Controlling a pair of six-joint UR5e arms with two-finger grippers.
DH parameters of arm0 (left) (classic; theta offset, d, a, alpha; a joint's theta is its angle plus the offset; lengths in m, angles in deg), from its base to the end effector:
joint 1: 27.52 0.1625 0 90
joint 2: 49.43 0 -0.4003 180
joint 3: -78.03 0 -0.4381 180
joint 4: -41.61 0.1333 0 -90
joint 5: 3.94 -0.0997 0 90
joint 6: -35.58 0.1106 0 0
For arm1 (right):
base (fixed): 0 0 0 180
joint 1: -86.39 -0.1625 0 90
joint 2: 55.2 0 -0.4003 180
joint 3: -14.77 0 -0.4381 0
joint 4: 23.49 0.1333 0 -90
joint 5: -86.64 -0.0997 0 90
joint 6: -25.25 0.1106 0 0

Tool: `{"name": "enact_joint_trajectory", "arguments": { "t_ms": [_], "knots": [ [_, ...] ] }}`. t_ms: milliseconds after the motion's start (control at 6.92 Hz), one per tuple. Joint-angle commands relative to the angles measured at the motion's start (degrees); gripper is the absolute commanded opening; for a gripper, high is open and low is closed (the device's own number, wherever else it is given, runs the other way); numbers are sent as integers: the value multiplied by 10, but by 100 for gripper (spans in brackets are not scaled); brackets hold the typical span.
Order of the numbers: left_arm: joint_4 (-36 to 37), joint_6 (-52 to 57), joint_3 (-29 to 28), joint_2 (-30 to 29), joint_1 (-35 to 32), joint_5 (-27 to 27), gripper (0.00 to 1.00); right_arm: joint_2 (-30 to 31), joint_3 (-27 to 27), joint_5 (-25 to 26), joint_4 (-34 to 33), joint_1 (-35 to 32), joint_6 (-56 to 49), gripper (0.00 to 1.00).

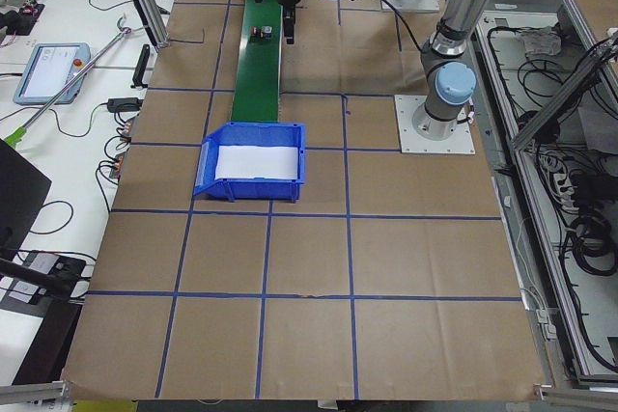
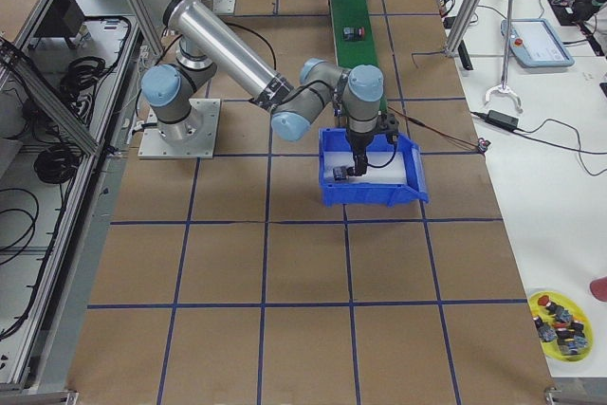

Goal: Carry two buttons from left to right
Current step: 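Open the right gripper to drop the yellow button in the bin, then move the right gripper back over the red button on the belt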

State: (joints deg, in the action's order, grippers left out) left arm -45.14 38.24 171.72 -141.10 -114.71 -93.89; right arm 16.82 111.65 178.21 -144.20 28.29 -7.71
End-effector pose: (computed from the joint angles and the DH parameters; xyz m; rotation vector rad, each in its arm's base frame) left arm -0.1066 -0.5493 0.4075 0.0041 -3.1384 -0.0577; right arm -0.2231 -0.6050 0.2593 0.0262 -3.0617 0.1095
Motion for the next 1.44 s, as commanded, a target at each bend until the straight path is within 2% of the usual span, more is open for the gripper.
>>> {"name": "enact_joint_trajectory", "arguments": {
  "t_ms": [0,289,578,1011,1300],
  "knots": [
    [0,0,0,0,0,0,100,28,-65,-5,111,-26,55,100],
    [0,0,0,0,0,0,100,35,-113,-1,161,-93,131,100],
    [0,-1,0,0,0,0,100,57,-114,-3,186,-169,234,100],
    [0,-1,0,0,0,-1,100,54,-115,-1,184,-314,408,100],
    [-1,-8,0,-1,0,-1,100,50,-114,-6,175,-353,420,100]
  ]
}}
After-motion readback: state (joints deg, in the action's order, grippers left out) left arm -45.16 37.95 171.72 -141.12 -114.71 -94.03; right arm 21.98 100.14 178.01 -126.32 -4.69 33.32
